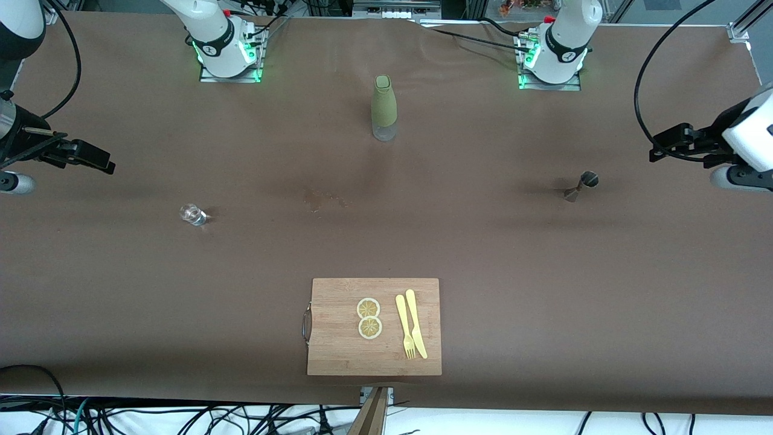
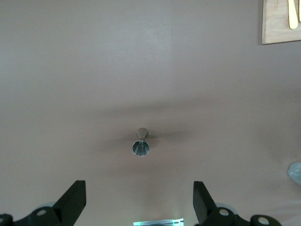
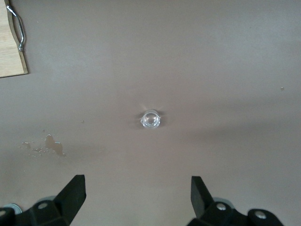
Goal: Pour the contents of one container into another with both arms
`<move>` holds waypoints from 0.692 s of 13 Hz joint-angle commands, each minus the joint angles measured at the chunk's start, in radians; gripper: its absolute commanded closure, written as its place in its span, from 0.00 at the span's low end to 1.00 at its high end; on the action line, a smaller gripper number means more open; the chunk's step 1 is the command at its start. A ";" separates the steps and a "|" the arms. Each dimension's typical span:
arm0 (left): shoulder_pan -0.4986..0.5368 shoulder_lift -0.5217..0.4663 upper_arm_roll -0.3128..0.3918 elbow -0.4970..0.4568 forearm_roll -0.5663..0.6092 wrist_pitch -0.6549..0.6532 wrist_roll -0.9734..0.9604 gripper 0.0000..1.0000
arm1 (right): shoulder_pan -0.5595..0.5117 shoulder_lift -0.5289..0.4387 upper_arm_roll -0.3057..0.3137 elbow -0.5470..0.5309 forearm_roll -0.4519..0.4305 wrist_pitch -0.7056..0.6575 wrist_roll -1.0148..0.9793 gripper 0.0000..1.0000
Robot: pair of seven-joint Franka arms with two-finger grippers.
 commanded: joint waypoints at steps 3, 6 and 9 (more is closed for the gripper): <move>0.003 0.017 -0.016 0.001 0.028 0.004 0.010 0.00 | -0.020 -0.007 0.015 0.002 0.016 -0.002 -0.016 0.01; 0.003 0.015 -0.016 0.003 0.025 0.004 0.010 0.00 | -0.020 -0.007 0.015 0.001 0.016 -0.004 -0.019 0.01; 0.003 0.012 -0.016 0.005 0.025 0.007 0.012 0.00 | -0.020 -0.007 0.015 0.001 0.016 -0.004 -0.018 0.01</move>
